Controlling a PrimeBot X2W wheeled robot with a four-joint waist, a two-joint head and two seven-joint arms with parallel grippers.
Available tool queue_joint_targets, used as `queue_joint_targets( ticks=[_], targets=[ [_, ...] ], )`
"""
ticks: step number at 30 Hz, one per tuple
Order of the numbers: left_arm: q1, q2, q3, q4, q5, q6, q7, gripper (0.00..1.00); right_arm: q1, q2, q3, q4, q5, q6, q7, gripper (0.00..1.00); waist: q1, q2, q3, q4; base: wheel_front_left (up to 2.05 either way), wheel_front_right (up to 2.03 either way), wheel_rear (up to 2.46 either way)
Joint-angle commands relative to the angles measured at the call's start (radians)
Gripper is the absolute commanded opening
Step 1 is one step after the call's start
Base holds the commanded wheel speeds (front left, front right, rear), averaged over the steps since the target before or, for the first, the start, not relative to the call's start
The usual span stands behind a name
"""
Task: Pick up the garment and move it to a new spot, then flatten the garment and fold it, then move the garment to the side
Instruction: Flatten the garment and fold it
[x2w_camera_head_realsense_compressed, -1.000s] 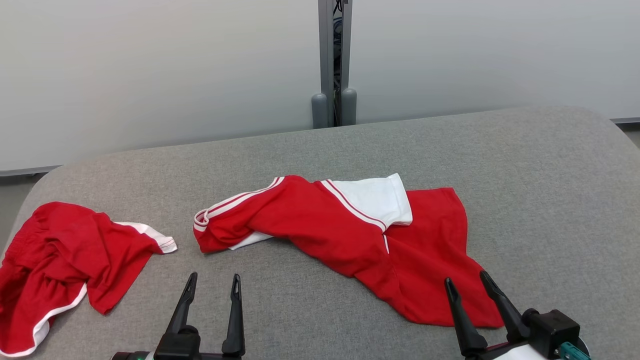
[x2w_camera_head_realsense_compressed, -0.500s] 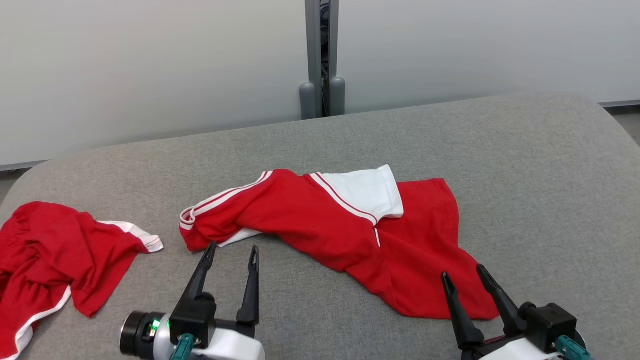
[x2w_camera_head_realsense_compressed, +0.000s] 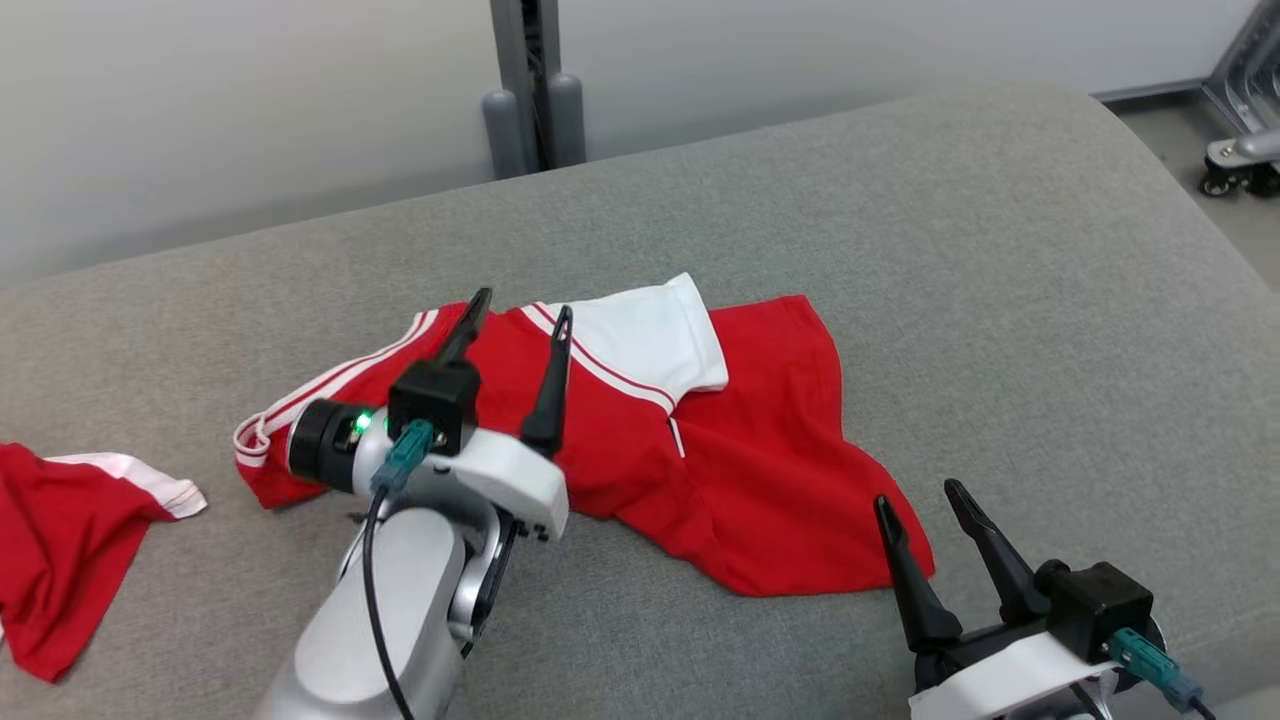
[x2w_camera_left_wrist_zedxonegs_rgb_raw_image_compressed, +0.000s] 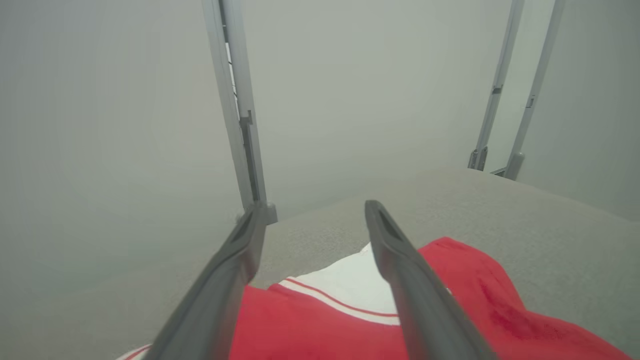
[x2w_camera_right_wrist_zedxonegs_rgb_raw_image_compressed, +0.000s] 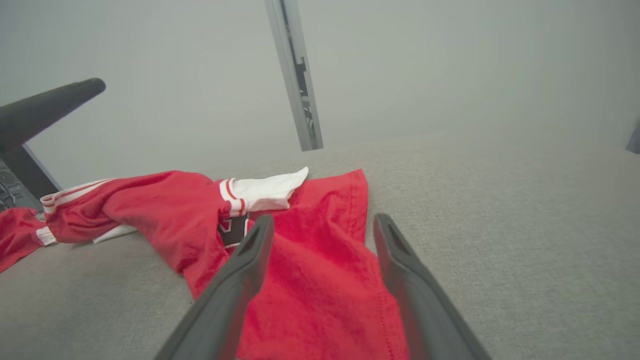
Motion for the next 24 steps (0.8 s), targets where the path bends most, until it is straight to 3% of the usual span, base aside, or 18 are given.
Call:
queue_joint_targets(
  ticks=[1, 10, 17, 24],
  targets=[
    [-0.060, 0.004, -0.026, 0.034, -0.037, -0.003, 0.024, 1.00, -0.018, -0.005, -0.003, -0.007, 0.010, 0.000, -0.002, 1.00, 0.0000, 0.0000, 0.048, -0.044, 0.00, 0.00, 0.00],
    [-0.316, 0.004, -0.195, 0.219, -0.212, 0.023, 0.181, 1.00, -0.062, -0.005, 0.020, -0.018, 0.035, 0.000, -0.002, 1.00, 0.0000, 0.0000, 0.143, -0.115, 0.00, 0.00, 0.00],
    [-0.440, 0.004, -0.293, 0.330, -0.371, 0.078, 0.237, 1.00, -0.084, -0.005, 0.032, -0.019, 0.052, 0.000, -0.002, 1.00, 0.0000, 0.0000, 0.185, -0.150, 0.00, 0.00, 0.00],
    [-0.520, 0.004, -0.379, 0.431, -0.456, 0.098, 0.291, 1.00, -0.099, -0.005, 0.042, -0.020, 0.068, 0.000, -0.002, 1.00, 0.0000, 0.0000, 0.221, -0.180, 0.00, 0.00, 0.00]
  ],
)
